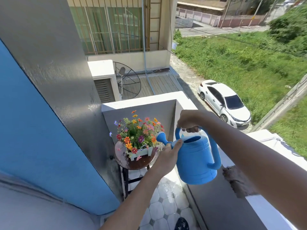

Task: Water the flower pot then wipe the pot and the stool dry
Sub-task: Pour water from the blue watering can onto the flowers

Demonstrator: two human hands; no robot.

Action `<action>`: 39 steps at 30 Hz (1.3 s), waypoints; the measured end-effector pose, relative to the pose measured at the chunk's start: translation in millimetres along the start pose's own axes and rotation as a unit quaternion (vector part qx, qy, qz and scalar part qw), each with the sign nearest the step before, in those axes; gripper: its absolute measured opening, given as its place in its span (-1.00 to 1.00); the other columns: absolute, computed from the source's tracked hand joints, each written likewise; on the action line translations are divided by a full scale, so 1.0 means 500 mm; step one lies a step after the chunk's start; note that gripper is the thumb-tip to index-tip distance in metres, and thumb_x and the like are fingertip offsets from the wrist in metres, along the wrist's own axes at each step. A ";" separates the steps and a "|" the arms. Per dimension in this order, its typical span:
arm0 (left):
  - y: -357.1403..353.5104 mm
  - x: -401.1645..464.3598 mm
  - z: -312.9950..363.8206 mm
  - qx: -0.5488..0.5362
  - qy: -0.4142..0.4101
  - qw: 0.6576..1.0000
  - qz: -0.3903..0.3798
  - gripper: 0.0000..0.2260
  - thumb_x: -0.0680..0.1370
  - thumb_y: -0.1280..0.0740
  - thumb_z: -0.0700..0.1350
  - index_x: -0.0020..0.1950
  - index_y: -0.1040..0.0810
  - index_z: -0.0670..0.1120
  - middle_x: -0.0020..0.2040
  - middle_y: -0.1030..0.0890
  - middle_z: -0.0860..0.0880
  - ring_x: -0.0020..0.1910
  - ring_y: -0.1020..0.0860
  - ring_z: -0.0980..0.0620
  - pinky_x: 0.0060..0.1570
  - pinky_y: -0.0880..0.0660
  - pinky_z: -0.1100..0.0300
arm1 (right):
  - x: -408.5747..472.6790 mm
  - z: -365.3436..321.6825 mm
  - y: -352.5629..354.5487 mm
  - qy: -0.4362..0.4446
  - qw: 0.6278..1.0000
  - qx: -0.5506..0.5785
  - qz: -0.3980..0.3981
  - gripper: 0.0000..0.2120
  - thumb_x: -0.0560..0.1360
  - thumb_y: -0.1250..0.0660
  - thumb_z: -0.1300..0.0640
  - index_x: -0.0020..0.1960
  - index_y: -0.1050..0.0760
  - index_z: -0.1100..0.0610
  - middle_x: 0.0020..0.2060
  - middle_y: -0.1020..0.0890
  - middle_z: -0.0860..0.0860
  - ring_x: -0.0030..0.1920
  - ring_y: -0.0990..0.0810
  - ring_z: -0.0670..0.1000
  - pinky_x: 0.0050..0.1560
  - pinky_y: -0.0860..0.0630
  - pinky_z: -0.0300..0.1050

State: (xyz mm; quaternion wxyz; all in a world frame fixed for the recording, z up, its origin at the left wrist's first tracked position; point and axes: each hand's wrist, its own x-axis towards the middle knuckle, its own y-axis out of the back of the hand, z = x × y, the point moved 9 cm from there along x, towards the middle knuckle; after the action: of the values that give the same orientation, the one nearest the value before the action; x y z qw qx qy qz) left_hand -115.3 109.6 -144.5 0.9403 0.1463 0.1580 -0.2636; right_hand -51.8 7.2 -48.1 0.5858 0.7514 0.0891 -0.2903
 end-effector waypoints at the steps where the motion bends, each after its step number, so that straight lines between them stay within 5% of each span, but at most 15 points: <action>1: -0.002 0.002 0.002 -0.005 -0.003 1.000 -0.002 -0.15 0.34 0.01 0.58 0.29 -0.45 -0.04 0.15 -0.56 -0.04 0.14 -0.54 0.04 0.04 -0.44 0.07 | 0.000 0.000 0.002 -0.001 1.000 -0.004 -0.005 -0.63 0.61 -0.16 0.14 0.04 -0.62 0.41 -0.25 -0.66 0.23 -0.37 -0.54 0.13 -0.36 -0.48 -0.11; 9: 0.005 0.014 0.003 0.015 -0.008 1.000 0.014 -0.19 0.37 0.05 0.58 0.28 -0.45 -0.01 0.15 -0.56 -0.02 0.14 -0.53 0.05 0.18 -0.46 -0.04 | 0.008 -0.003 0.013 0.003 1.000 -0.004 0.003 -0.67 0.60 -0.17 0.15 -0.06 -0.60 0.35 -0.41 -0.56 0.14 -0.53 -0.44 0.04 -0.38 -0.43 -0.14; 18: 0.058 0.013 0.000 0.026 -0.016 0.999 0.045 -0.30 0.46 0.04 0.49 0.27 -0.42 -0.02 0.14 -0.55 -0.01 0.10 -0.53 0.09 0.06 -0.46 0.05 | 0.014 -0.044 0.022 0.052 0.998 0.018 0.026 -0.69 0.57 -0.19 0.19 -0.02 -0.61 0.40 -0.37 -0.59 0.18 -0.55 -0.47 0.06 -0.44 -0.42 -0.20; 24: 0.059 0.024 0.009 0.029 -0.012 0.999 0.036 -0.24 0.41 0.05 0.53 0.21 -0.48 -0.02 0.09 -0.56 -0.04 0.07 -0.53 0.04 -0.08 -0.40 0.10 | 0.020 -0.044 0.023 0.027 0.999 -0.011 0.017 -0.68 0.59 -0.12 0.20 -0.20 -0.55 0.31 -0.41 -0.57 0.16 -0.53 -0.46 0.05 -0.44 -0.41 -0.18; 29: 0.028 0.045 -0.007 0.067 -0.001 0.997 0.023 -0.20 0.36 0.13 0.58 0.19 -0.50 0.05 0.06 -0.58 0.01 0.08 -0.54 0.05 0.05 -0.46 -0.01 | 0.032 -0.009 0.012 -0.004 1.000 -0.011 0.016 -0.68 0.59 -0.12 0.22 -0.23 -0.54 0.32 -0.41 -0.56 0.16 -0.54 -0.47 0.04 -0.45 -0.43 -0.18; 34: 0.009 0.040 -0.003 0.056 0.000 0.998 0.009 -0.24 0.44 0.06 0.50 0.21 -0.48 -0.08 0.03 -0.56 -0.02 -0.01 -0.53 0.07 -0.09 -0.41 0.08 | 0.039 0.013 0.003 -0.013 1.000 0.013 0.007 -0.67 0.61 -0.15 0.19 -0.26 -0.50 0.30 -0.44 -0.53 0.13 -0.57 -0.44 0.02 -0.51 -0.39 -0.21; 39: 0.048 0.025 -0.010 0.069 -0.004 0.997 0.041 -0.34 0.51 0.04 0.43 0.23 -0.45 -0.06 0.12 -0.55 -0.06 0.10 -0.52 0.02 0.03 -0.44 0.03 | 0.041 -0.019 0.002 0.005 0.998 0.063 -0.014 -0.74 0.61 -0.17 0.21 -0.16 -0.50 0.32 -0.49 -0.48 0.13 -0.63 -0.36 0.01 -0.54 -0.29 -0.24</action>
State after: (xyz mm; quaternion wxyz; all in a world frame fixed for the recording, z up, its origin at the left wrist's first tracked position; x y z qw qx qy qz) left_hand -93.3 125.2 -149.0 0.9386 0.2158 0.1295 -0.2358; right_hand -31.2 11.6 -57.0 0.5331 0.7867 0.0839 -0.2997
